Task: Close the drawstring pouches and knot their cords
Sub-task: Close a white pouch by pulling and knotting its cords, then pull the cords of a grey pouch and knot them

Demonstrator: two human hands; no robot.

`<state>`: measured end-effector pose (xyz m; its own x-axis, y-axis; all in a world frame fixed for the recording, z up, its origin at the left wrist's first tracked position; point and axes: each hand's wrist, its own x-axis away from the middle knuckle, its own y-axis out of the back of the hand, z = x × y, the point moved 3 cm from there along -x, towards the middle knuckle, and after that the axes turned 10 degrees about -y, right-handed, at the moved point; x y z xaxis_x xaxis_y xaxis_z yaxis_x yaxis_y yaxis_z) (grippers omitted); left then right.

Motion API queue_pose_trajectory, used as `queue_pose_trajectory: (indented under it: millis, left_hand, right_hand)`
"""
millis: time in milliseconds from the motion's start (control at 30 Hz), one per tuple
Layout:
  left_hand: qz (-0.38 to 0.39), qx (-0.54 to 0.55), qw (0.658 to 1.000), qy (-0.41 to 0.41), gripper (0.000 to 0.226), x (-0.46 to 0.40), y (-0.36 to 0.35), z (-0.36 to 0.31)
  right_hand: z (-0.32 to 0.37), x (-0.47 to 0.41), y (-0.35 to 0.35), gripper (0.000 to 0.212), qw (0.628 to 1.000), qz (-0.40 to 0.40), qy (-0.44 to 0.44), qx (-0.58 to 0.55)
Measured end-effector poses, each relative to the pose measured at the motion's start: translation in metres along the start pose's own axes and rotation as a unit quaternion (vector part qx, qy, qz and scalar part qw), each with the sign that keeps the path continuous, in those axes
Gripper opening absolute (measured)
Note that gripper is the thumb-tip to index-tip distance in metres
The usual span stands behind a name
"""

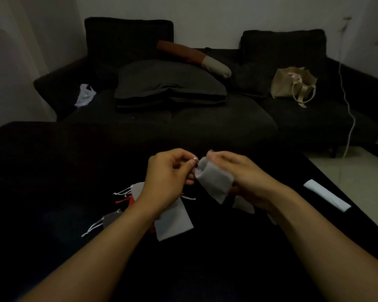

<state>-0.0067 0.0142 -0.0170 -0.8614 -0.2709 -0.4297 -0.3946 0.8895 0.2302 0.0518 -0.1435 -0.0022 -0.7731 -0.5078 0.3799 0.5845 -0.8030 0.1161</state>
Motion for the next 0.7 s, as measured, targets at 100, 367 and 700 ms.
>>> queue_pose_trajectory:
  millis: [100,367,700]
  left_hand:
    - [0.082,-0.026,0.995,0.050,0.021,0.001,-0.011,0.017]
    - [0.230,-0.412,0.872,0.128,0.054,0.000,0.028,0.034]
    - [0.291,-0.470,0.799,0.234,0.086,0.005,0.046,0.042]
  right_hand:
    - [-0.008,-0.007,0.001,0.022,0.993,-0.030,0.032,0.110]
    - [-0.028,-0.031,0.025,0.031,0.876,-0.197,-0.049,0.437]
    - [-0.050,-0.089,-0.063,0.029,0.923,-0.088,0.034,0.373]
